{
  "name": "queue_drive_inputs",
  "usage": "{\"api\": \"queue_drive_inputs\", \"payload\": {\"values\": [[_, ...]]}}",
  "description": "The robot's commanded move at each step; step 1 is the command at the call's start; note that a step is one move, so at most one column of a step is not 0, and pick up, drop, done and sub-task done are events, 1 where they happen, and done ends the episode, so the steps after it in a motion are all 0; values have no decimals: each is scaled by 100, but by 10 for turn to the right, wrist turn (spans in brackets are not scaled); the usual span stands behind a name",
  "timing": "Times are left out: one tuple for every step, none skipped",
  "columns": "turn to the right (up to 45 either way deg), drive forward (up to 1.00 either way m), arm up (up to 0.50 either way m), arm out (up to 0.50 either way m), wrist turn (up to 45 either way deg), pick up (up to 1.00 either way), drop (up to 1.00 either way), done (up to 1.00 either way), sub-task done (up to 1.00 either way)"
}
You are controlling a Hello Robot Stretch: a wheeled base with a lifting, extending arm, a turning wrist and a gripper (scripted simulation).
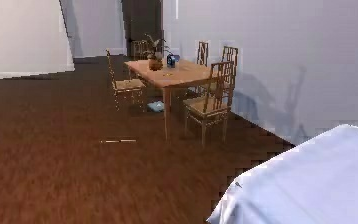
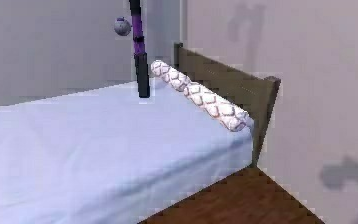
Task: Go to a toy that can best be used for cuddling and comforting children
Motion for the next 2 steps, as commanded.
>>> {"api": "queue_drive_inputs", "payload": {"values": [[-390,0,0,0,0,0,0,0,0],[0,100,0,0,0,0,0,0,0]]}}
